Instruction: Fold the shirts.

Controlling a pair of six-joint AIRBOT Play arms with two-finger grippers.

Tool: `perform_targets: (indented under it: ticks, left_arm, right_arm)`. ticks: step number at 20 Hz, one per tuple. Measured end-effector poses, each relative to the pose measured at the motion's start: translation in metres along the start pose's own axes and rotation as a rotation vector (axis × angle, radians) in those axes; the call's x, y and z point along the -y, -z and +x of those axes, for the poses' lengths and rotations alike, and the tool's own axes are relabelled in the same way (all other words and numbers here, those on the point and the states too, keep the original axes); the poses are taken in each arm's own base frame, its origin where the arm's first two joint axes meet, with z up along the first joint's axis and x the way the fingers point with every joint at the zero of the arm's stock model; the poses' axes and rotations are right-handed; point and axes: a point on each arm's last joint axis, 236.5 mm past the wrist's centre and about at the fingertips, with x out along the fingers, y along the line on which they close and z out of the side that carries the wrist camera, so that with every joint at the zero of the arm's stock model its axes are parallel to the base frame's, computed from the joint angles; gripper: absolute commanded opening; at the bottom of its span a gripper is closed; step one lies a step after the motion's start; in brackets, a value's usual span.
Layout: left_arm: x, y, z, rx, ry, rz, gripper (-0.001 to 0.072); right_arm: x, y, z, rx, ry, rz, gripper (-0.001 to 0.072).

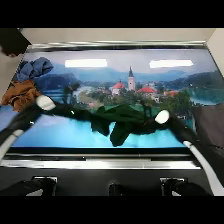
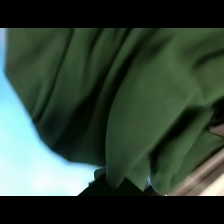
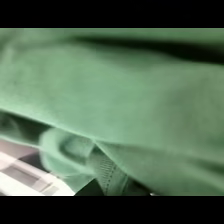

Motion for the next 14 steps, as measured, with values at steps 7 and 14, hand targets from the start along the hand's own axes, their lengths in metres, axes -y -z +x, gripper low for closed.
perform_targets:
  ticks: [7,14]
  left_arm:
    - [0.077,-0.153,-0.327,0.818,-0.198,0.209,0.0029]
    - [0.165,-0.088,-0.519,1.25,-0.286,0.321,0.0029]
  right_arm:
    - [-0.056,-0.12,-0.345,0.911,0.339,-0.399,0.0038]
    - [-0.126,-0.023,-0.557,1.476,0.375,-0.528,0.0038]
